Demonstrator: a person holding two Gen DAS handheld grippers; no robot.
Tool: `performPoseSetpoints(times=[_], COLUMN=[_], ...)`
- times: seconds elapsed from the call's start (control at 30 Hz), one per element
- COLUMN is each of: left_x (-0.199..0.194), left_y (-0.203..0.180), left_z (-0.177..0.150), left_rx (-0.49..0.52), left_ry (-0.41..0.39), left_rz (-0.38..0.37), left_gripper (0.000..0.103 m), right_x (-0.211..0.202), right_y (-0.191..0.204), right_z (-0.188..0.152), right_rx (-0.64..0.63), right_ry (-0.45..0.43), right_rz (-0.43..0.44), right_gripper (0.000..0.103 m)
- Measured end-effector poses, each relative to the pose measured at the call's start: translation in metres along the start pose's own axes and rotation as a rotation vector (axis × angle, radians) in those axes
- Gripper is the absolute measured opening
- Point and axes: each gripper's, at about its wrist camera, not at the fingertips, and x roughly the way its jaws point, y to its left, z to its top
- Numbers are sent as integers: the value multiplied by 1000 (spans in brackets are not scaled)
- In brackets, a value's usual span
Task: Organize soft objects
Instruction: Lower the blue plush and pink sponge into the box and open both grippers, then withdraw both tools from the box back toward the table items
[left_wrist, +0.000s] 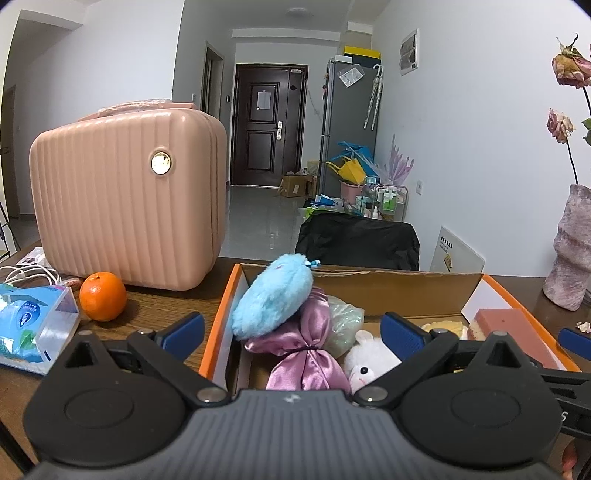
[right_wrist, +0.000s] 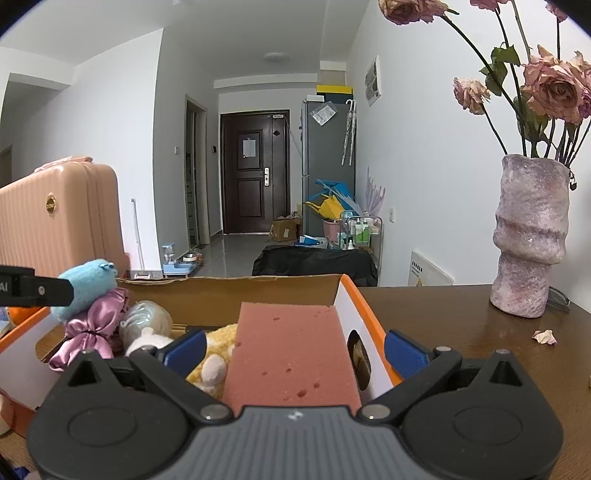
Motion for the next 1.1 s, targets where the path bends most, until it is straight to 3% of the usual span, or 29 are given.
performPoseSetpoints(times=[0.43, 1.1], left_x=[-14, -53], left_y=[-2, 19], left_z=[-2, -23], left_rx=[-13, -63], left_ry=[-22, -37], left_rz=[6, 45], left_gripper=[103, 103], right_x=[-8, -62], right_y=[1, 0], right_z=[-2, -19], right_rx=[5, 6], right_ry=[-18, -44], right_rz=[-2, -3], right_gripper=[103, 103])
